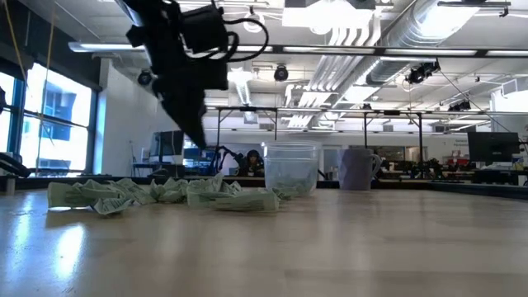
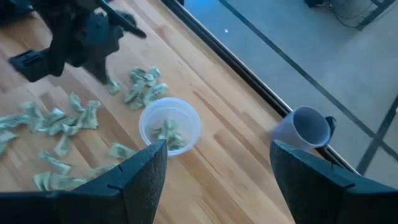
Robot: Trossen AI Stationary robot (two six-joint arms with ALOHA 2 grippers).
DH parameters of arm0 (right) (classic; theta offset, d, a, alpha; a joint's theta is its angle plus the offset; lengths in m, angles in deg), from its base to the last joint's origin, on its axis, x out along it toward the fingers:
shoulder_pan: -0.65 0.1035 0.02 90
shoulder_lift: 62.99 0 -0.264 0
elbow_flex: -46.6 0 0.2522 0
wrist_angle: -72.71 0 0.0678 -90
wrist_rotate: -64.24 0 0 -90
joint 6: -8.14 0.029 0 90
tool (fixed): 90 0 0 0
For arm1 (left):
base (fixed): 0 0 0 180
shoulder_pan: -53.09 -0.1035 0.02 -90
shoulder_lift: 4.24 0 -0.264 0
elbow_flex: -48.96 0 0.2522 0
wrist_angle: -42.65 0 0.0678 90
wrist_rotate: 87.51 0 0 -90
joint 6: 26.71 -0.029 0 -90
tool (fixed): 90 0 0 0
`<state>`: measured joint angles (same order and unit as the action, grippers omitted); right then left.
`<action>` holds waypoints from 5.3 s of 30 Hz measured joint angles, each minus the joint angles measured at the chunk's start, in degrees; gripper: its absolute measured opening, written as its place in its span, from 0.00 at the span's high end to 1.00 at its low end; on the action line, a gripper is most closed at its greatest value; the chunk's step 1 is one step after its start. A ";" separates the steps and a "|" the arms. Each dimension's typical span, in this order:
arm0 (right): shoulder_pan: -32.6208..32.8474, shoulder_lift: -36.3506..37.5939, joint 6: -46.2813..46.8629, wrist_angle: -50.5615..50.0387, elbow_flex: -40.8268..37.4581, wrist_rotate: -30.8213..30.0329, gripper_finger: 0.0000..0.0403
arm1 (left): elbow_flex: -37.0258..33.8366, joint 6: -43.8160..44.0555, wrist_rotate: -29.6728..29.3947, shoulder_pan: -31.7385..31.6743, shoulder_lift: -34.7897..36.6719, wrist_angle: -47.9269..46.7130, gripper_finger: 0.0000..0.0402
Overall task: Pick and place Stevia / Truvia into bins
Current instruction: Put the stevia packet into the transparent container
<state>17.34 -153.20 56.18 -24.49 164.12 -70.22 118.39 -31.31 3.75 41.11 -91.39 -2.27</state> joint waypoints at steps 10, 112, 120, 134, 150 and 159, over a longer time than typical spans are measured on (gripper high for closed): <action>-0.17 0.00 0.23 -0.75 -3.58 3.96 0.32 | -1.27 -4.77 -2.83 -0.09 -5.95 0.96 0.47; -0.22 12.60 -4.71 -3.48 -5.38 1.80 0.32 | 16.32 11.34 1.20 -5.32 -2.74 -24.75 0.32; -5.92 7.69 -8.35 -3.20 -5.40 5.57 0.32 | -5.48 23.97 0.94 4.45 13.11 -13.20 0.37; -12.33 3.41 -13.66 1.83 -5.40 12.81 0.32 | -19.09 16.00 -6.58 11.25 8.06 10.62 0.35; -12.33 3.41 -10.87 0.56 -5.40 13.29 0.32 | -15.95 6.75 -2.21 12.04 3.02 12.08 0.29; -12.31 3.41 -10.83 -0.79 -5.40 13.18 0.32 | -15.67 4.82 -2.24 12.00 -4.35 18.40 0.43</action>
<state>5.03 -149.80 45.36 -25.27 158.72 -57.04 102.72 -26.48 1.51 53.11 -95.74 16.13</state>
